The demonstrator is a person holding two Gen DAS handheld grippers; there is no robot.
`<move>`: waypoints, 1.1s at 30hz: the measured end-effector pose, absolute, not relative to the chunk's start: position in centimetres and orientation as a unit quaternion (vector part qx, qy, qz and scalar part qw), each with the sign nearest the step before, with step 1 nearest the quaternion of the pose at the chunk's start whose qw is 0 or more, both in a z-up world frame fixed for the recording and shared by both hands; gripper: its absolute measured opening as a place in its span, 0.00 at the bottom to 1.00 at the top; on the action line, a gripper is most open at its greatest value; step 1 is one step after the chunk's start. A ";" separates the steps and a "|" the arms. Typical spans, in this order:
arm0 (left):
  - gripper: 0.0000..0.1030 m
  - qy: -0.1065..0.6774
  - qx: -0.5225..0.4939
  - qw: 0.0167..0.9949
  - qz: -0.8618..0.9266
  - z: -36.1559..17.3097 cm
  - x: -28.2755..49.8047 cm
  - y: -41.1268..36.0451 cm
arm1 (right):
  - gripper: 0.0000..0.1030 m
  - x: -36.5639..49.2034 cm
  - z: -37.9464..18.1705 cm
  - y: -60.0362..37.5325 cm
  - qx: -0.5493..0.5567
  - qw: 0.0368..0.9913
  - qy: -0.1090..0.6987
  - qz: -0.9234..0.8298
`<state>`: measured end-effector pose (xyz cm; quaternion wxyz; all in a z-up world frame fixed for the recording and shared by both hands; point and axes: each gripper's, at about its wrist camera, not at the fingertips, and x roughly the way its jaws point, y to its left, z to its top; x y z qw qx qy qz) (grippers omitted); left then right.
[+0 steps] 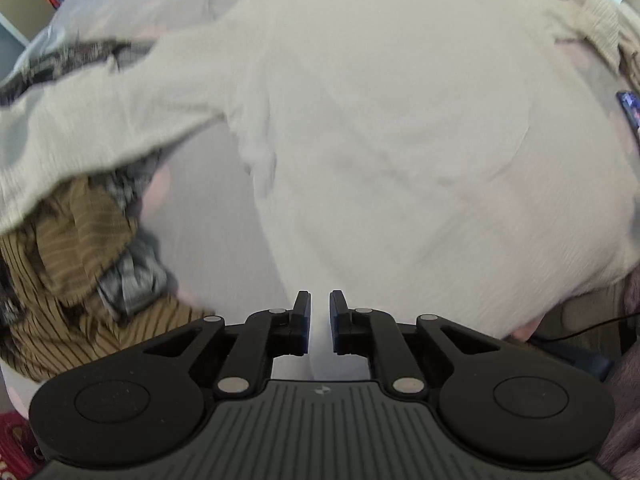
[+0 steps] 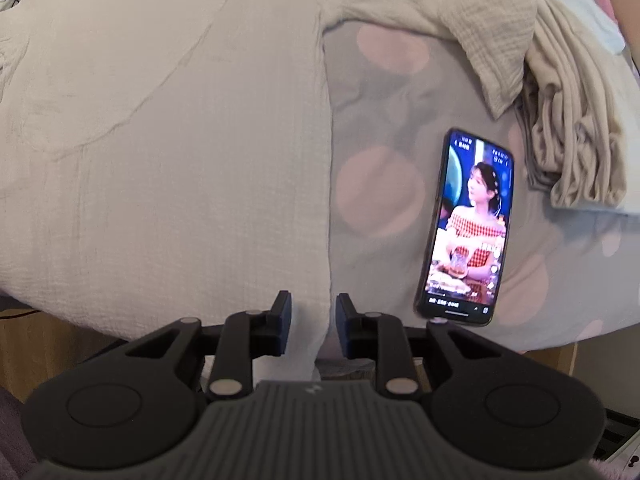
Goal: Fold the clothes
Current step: 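Release the shirt with both grippers and move back above it, then grasp the other white sleeve with the right gripper and pull it across the shirt body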
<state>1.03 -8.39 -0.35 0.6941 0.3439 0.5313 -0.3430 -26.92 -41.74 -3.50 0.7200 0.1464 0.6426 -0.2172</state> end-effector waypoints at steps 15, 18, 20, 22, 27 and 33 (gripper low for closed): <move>0.13 0.488 0.266 0.763 -0.330 3.9 4.7 -13.2 | 0.27 -21.6 4.3 -48.4 0.117 0.788 0.547 -0.259; 0.15 0.480 0.249 0.774 -0.330 3.9 6.2 -15.3 | 0.29 -21.3 4.7 -51.4 0.147 0.799 0.508 -0.286; 0.16 0.484 0.239 0.776 -0.328 3.1 7.3 -16.3 | 0.35 -21.5 4.3 -53.9 0.168 0.801 0.487 -0.306; 0.16 0.488 0.228 0.778 -0.325 2.3 8.5 -17.4 | 0.37 -21.5 3.9 -56.1 0.183 0.797 0.471 -0.331; 0.16 0.507 0.242 0.763 -0.319 -0.9 10.0 -18.5 | 0.38 -21.1 0.3 -60.5 0.224 0.778 0.460 -0.363; 0.16 0.520 0.281 0.744 -0.311 -4.3 10.8 -19.5 | 0.40 -18.7 -4.1 -64.0 0.270 0.753 0.452 -0.395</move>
